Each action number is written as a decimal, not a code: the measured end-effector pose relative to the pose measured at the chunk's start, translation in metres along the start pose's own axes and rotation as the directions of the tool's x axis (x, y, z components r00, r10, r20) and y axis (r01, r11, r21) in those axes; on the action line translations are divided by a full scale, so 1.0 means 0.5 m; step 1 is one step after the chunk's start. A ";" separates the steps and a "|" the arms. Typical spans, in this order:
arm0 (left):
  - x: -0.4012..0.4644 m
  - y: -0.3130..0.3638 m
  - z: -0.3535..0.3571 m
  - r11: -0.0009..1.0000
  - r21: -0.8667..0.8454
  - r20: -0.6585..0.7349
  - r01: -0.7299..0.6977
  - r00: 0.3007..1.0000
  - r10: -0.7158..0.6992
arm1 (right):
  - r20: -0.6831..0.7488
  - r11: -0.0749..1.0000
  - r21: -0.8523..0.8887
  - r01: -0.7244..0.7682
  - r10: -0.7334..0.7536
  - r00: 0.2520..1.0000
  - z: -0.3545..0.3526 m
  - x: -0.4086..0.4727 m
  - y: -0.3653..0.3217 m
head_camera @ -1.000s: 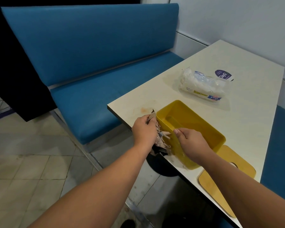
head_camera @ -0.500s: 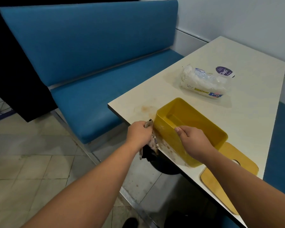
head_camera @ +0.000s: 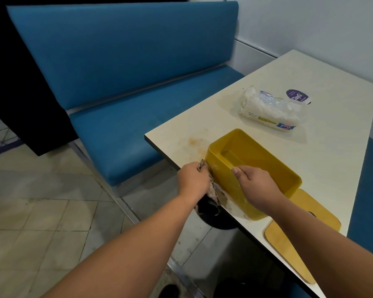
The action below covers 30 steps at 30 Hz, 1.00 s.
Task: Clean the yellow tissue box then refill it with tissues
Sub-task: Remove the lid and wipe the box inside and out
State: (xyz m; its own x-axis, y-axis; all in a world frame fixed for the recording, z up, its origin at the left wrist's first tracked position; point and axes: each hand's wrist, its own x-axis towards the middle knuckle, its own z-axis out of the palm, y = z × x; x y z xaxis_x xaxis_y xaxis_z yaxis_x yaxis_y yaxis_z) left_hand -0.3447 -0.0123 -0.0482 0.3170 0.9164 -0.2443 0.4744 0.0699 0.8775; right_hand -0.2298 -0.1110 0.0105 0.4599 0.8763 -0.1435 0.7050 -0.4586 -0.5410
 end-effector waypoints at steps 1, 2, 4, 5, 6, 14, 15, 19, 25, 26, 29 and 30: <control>0.001 -0.001 0.000 1.000 0.005 -0.001 -0.003 1.000 0.003 | 0.001 1.000 -0.002 -0.001 0.001 1.000 0.000 0.000 0.000; 0.003 0.001 -0.001 1.000 0.002 -0.006 -0.005 1.000 0.005 | 0.002 1.000 -0.002 -0.002 0.002 1.000 -0.001 -0.001 0.000; 0.007 0.010 -0.004 0.999 -0.041 -0.025 -0.018 1.000 0.017 | 0.003 1.000 0.005 -0.004 0.004 1.000 -0.002 0.000 0.000; 0.007 0.011 -0.005 0.998 -0.067 -0.031 -0.021 0.999 0.019 | 0.003 1.000 0.007 -0.006 0.006 1.000 -0.003 0.000 0.000; 0.007 0.006 -0.006 0.996 -0.089 -0.031 -0.019 0.999 0.016 | 0.003 1.000 0.006 -0.005 0.005 1.000 -0.003 -0.001 0.000; 0.010 0.008 -0.010 0.973 -0.225 -0.063 -0.046 0.997 0.032 | 0.011 1.000 0.006 -0.009 0.009 1.000 -0.002 0.000 0.002; 0.010 0.010 -0.012 0.968 -0.242 -0.079 -0.069 0.996 0.051 | 0.015 1.000 0.009 -0.009 0.009 1.000 -0.003 0.000 0.001; 0.015 -0.010 -0.007 0.984 -0.173 -0.030 -0.037 0.999 0.033 | 0.018 1.000 0.014 -0.008 0.008 1.000 -0.002 -0.001 0.003; 0.013 0.008 -0.018 0.963 -0.254 -0.058 -0.090 0.995 0.077 | 0.021 1.000 0.018 -0.015 0.015 1.000 -0.001 0.001 0.002; 0.010 0.008 -0.020 0.960 -0.258 -0.063 -0.111 0.993 0.098 | 0.018 1.000 0.019 -0.016 0.016 1.000 -0.001 0.001 0.003; 0.013 -0.010 -0.009 0.982 -0.175 -0.045 -0.076 0.997 0.069 | 0.016 1.000 0.020 -0.011 0.011 1.000 0.000 0.000 0.004; 0.016 -0.015 -0.005 0.989 -0.139 -0.039 -0.045 0.998 0.040 | 0.015 1.000 0.021 -0.009 0.008 1.000 0.000 0.000 0.004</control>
State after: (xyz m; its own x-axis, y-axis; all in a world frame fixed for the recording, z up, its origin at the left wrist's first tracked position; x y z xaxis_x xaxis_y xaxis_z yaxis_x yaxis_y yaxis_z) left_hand -0.3477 -0.0047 -0.0558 0.3039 0.9330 -0.1925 0.3411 0.0821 0.9364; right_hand -0.2285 -0.1121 0.0094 0.4574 0.8746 -0.1607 0.6893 -0.4628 -0.5573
